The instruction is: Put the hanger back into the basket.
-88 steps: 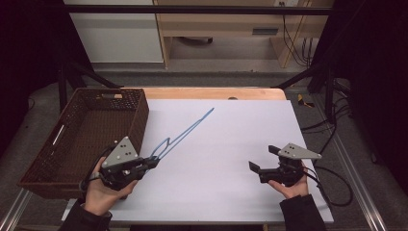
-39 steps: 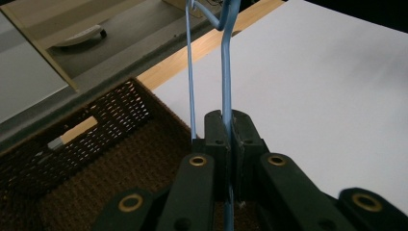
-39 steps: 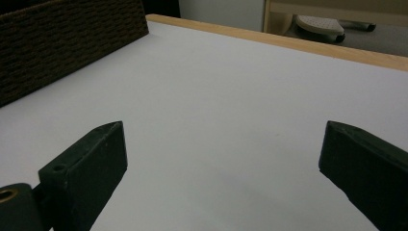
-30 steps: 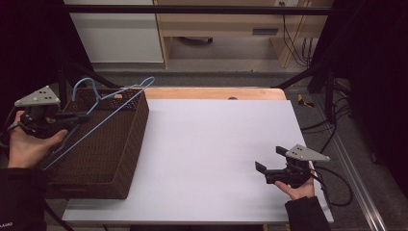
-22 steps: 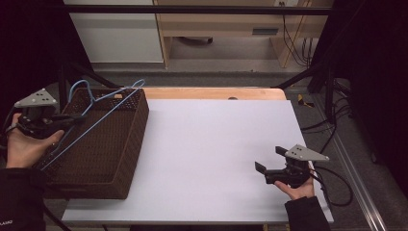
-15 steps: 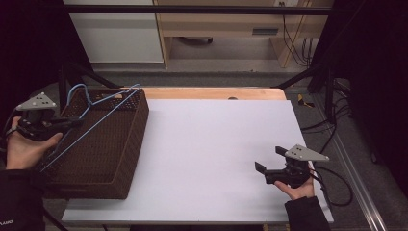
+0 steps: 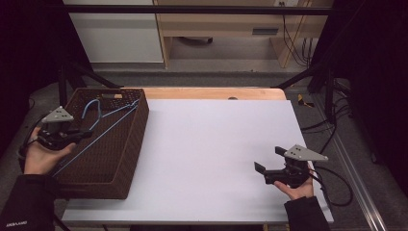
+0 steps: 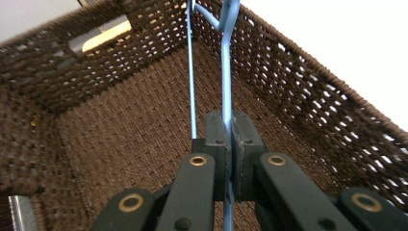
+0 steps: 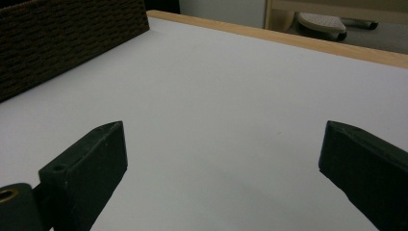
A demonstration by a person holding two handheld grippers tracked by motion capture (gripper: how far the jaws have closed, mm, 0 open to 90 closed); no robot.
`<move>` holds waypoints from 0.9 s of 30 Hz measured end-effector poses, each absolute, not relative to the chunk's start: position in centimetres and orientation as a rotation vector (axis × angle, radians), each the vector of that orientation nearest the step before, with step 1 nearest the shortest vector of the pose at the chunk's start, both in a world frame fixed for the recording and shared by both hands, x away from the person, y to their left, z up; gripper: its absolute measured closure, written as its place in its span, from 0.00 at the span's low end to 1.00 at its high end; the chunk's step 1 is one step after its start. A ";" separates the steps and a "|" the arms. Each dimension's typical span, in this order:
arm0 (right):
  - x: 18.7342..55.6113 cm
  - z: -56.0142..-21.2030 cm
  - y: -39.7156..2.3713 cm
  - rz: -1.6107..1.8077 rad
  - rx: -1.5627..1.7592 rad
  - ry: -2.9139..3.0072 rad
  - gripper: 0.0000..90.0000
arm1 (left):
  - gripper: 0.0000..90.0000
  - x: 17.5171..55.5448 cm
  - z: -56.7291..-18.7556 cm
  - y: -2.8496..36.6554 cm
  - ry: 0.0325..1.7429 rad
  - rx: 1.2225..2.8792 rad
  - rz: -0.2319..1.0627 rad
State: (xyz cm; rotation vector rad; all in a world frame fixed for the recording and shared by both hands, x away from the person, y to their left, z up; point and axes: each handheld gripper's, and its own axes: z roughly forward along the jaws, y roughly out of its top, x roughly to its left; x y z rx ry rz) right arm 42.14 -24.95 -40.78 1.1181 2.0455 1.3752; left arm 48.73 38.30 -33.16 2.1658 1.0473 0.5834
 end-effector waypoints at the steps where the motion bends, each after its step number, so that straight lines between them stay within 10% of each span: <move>1: 42.1 -40.8 -24.9 1.375 1.118 2.045 0.04 | 0.97 48.9 -33.6 38.2 1.046 2.172 0.583; 27: 42.1 -40.8 -24.9 1.376 1.118 2.043 0.04 | 0.86 47.5 -35.1 38.9 1.120 2.157 0.553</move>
